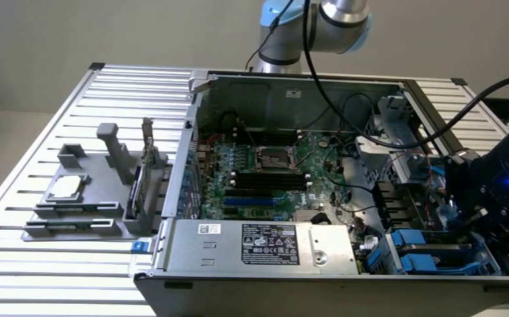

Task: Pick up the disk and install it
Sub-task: 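Insert the first disk wire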

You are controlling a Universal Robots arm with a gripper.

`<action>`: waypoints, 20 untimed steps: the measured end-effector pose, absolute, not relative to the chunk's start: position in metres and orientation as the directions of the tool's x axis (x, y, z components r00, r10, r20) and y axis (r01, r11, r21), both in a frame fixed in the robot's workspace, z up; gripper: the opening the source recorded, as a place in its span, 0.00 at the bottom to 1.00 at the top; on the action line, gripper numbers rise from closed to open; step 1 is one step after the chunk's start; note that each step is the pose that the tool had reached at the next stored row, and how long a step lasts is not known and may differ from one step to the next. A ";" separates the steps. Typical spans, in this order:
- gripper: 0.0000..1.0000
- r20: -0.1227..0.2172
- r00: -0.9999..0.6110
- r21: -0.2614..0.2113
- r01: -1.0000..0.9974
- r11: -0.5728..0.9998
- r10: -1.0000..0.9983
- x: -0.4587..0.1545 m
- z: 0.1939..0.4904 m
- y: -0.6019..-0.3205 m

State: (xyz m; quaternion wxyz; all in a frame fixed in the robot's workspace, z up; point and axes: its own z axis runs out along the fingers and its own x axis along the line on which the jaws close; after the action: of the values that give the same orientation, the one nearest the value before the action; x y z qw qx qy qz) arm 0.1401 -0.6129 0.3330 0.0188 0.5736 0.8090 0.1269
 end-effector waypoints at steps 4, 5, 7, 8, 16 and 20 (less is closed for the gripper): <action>0.17 0.121 -0.333 0.218 0.928 0.303 0.935 0.140 0.333 -0.613; 0.17 0.123 -0.332 0.212 0.930 0.301 0.935 0.140 0.333 -0.613; 0.17 0.131 -0.328 0.199 0.933 0.299 0.936 0.140 0.333 -0.614; 0.17 0.134 -0.327 0.193 0.935 0.299 0.936 0.140 0.334 -0.614; 0.17 0.149 -0.317 0.167 0.942 0.292 0.937 0.140 0.343 -0.614; 0.17 0.156 -0.294 0.149 0.951 0.271 0.943 0.140 0.344 -0.614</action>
State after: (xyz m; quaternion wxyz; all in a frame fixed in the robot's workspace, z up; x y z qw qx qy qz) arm 0.1399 -0.6144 0.3441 -0.0179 0.5941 0.7971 0.1069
